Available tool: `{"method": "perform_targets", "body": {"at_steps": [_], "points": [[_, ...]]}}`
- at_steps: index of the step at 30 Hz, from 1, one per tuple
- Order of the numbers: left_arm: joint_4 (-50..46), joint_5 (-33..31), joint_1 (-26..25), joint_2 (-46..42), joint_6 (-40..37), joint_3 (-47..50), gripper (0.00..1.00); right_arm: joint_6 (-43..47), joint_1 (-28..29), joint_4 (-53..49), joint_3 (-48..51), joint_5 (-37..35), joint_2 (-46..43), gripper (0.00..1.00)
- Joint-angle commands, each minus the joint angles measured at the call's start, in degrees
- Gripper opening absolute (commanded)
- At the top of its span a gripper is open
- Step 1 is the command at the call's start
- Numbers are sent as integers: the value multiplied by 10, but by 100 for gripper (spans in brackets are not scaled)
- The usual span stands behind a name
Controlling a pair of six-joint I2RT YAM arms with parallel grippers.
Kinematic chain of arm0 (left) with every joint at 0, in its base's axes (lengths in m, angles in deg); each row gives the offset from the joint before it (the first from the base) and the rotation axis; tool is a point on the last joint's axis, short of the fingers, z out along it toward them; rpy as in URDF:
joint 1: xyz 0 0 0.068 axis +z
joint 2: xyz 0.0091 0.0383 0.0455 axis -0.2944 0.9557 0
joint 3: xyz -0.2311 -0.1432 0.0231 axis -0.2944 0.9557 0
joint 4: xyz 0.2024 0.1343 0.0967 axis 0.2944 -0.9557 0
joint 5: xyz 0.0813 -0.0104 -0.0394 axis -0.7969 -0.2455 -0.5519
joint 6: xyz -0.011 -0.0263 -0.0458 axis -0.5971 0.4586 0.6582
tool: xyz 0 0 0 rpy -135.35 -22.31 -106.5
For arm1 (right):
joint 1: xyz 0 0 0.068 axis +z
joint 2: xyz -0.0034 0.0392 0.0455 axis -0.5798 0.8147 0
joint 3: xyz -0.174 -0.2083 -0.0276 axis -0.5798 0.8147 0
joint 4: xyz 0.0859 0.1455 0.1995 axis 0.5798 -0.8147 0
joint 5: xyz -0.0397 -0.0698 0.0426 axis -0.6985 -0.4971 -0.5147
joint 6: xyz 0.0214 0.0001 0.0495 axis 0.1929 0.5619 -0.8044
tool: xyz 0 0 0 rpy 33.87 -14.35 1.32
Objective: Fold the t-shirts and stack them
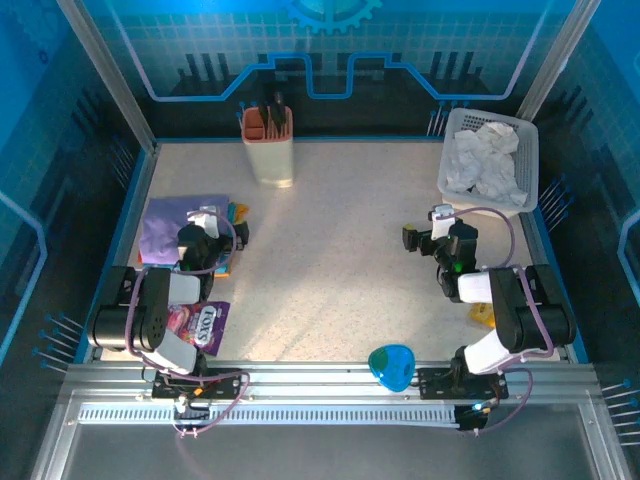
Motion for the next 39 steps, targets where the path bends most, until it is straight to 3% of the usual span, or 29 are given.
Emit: {"method": "perform_targets", "body": {"at_steps": [1,35,39], "points": [[-1,14,-5,7,-7,-10,99,5,-3,8,-10,6,2,100],[-1,0,-5,2,-3,-10,99,3,-8,8,-11,12,0,100],[-82,-40,-9,-67,4,-22,99,5,10,-28,-2,-47,-66,100]]}}
